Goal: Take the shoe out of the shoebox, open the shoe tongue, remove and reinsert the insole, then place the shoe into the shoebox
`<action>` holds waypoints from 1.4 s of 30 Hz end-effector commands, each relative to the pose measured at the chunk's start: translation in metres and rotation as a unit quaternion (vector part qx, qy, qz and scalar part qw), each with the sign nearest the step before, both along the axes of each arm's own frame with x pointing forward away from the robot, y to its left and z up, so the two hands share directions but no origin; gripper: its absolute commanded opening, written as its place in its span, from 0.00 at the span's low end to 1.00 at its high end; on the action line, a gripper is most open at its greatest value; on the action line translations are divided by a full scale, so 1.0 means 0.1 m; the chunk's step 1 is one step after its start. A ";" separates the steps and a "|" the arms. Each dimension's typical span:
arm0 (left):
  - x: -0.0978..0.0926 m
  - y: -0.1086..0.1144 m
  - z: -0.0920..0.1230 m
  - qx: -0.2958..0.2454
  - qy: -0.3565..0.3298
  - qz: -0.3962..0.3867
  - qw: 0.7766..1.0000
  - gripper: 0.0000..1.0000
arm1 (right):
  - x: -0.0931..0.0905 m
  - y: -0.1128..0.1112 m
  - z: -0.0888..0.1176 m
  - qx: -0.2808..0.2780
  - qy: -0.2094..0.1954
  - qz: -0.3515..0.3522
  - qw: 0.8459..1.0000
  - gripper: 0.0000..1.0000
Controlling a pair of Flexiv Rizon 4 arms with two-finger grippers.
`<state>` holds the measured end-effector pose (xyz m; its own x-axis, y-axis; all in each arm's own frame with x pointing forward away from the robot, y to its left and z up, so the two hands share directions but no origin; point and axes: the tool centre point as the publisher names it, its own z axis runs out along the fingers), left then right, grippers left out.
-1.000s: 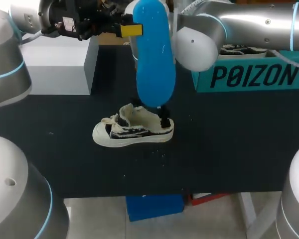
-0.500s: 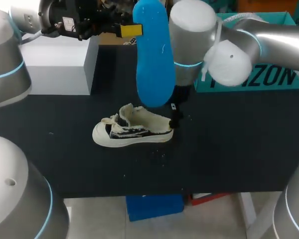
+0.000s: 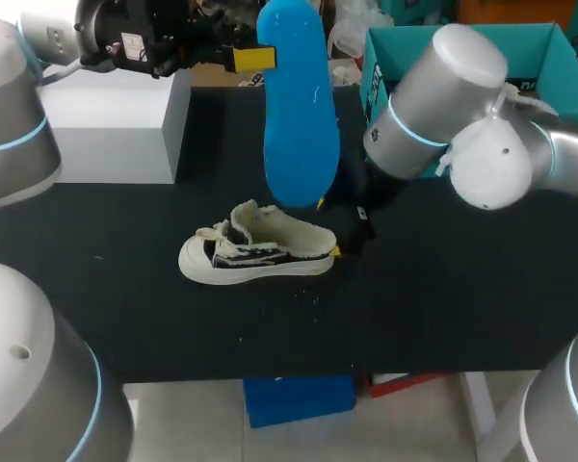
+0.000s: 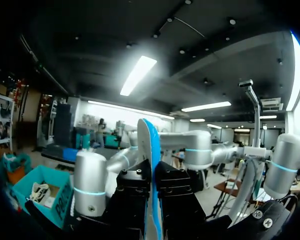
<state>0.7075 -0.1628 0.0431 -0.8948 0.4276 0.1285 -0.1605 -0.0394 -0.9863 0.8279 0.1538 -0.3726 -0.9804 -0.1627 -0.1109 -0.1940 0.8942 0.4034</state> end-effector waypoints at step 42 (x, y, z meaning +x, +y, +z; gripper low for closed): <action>0.00 -0.02 -0.01 0.000 -0.001 0.001 1.000 0.00 | 0.02 0.11 -0.56 0.193 0.065 -0.014 0.979 1.00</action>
